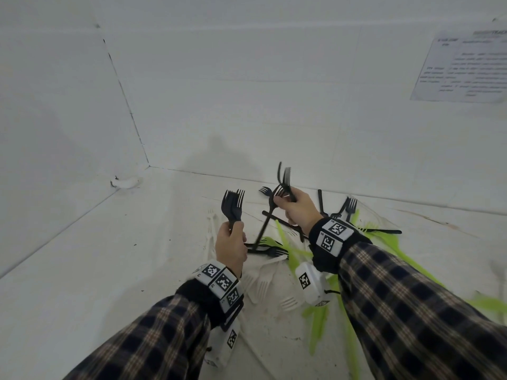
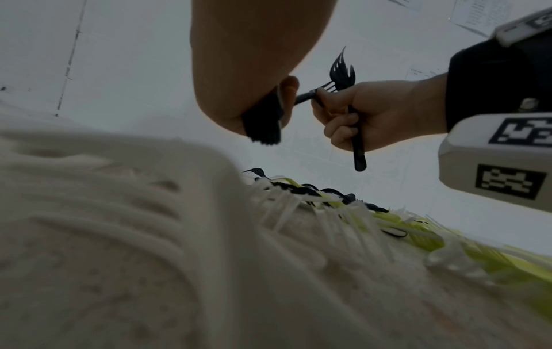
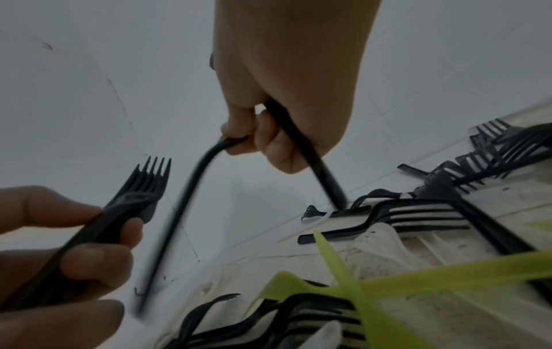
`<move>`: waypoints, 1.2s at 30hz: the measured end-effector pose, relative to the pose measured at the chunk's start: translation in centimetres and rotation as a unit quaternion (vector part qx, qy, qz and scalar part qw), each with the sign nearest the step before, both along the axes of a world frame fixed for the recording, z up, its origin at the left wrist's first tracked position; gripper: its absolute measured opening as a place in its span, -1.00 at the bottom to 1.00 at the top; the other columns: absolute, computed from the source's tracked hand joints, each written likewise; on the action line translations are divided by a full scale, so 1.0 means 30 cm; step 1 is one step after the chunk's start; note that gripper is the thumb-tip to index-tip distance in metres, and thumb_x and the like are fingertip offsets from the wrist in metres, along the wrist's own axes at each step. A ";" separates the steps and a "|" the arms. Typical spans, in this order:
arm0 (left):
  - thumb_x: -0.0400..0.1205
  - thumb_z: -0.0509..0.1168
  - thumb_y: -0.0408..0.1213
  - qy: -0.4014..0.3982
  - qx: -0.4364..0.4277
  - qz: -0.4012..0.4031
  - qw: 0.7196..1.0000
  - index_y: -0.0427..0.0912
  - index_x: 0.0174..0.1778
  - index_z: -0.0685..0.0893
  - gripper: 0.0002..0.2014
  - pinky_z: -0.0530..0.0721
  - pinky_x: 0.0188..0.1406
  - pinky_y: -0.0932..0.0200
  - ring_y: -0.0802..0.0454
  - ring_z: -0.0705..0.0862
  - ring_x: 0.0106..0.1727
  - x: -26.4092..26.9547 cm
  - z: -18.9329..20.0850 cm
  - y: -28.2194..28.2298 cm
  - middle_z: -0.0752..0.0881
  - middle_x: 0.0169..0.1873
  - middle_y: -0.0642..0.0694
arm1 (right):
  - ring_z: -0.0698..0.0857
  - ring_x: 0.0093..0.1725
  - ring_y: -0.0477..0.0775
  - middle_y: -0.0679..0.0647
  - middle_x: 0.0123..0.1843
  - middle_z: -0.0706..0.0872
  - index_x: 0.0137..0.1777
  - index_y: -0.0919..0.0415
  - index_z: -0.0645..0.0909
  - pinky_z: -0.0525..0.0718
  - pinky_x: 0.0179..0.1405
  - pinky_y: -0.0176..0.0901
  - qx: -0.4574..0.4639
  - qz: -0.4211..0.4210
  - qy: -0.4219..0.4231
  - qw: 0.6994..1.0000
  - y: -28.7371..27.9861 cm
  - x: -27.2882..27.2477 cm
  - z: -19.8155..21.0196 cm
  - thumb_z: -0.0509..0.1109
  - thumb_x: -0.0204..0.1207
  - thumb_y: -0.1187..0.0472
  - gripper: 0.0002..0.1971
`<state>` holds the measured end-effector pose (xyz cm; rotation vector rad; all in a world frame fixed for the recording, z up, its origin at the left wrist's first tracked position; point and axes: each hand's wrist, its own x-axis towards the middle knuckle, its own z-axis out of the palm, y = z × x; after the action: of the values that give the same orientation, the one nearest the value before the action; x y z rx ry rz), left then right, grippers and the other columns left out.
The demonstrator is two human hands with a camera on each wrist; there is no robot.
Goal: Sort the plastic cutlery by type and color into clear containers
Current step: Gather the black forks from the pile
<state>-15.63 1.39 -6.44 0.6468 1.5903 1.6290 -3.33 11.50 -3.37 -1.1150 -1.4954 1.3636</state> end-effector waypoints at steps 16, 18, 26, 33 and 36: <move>0.72 0.15 -0.18 -0.132 -0.045 -0.154 0.978 -0.16 -0.19 0.48 -0.80 0.43 -0.59 0.24 0.10 0.46 -0.55 0.053 0.017 -0.002 0.50 -0.43 -0.08 | 0.32 -0.59 -0.14 -0.05 -0.35 0.48 -0.15 0.14 0.51 0.26 -0.59 -0.25 0.011 0.043 -0.056 0.997 -0.100 -0.054 0.006 0.33 0.57 0.30 -0.90; 0.70 0.21 -0.27 -0.098 -0.042 -0.170 0.980 -0.17 -0.18 0.43 -0.85 0.40 -0.70 0.30 0.13 0.44 -0.63 0.049 0.016 -0.005 0.45 -0.43 -0.07 | 0.39 -0.53 -0.12 -0.05 -0.32 0.53 -0.15 0.13 0.51 0.35 -0.58 -0.23 0.030 0.019 -0.069 0.997 -0.106 -0.061 -0.009 0.35 0.56 0.26 -0.91; 0.70 0.21 -0.27 -0.048 -0.034 -0.120 0.991 -0.18 -0.15 0.38 -0.84 0.34 -0.75 0.34 0.16 0.37 -0.73 0.030 -0.012 -0.010 0.41 -0.42 -0.07 | 0.43 -0.39 -0.02 0.04 -0.33 0.52 -0.07 0.22 0.51 0.35 -0.42 -0.25 -0.001 -0.032 -0.174 0.984 -0.076 -0.093 -0.063 0.19 0.60 0.18 -0.86; 0.54 0.30 -0.37 0.088 -0.082 0.023 0.992 -0.25 -0.14 0.55 -0.94 0.37 -0.62 0.26 0.00 0.37 -0.60 -0.038 -0.036 0.000 0.44 -0.53 -0.08 | 0.69 0.04 0.13 0.16 -0.05 0.74 0.05 0.23 0.72 0.63 -0.11 -0.17 0.066 0.159 -0.475 0.863 -0.096 -0.039 -0.081 0.41 0.44 0.19 -0.78; 0.47 0.36 -0.30 0.129 -0.113 0.070 0.983 -0.22 -0.19 0.65 -0.92 0.60 -0.30 0.01 -0.17 0.59 -0.39 -0.085 -0.050 0.000 0.57 -0.49 -0.09 | 0.65 0.19 0.12 0.10 0.15 0.70 0.17 0.12 0.68 0.63 0.12 -0.11 0.112 0.192 -0.513 0.829 -0.104 -0.031 -0.075 0.43 0.43 0.22 -0.70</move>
<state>-18.17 1.40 -7.95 0.6578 2.0159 1.4768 -4.27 8.39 -5.62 -1.5447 -2.6887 0.7396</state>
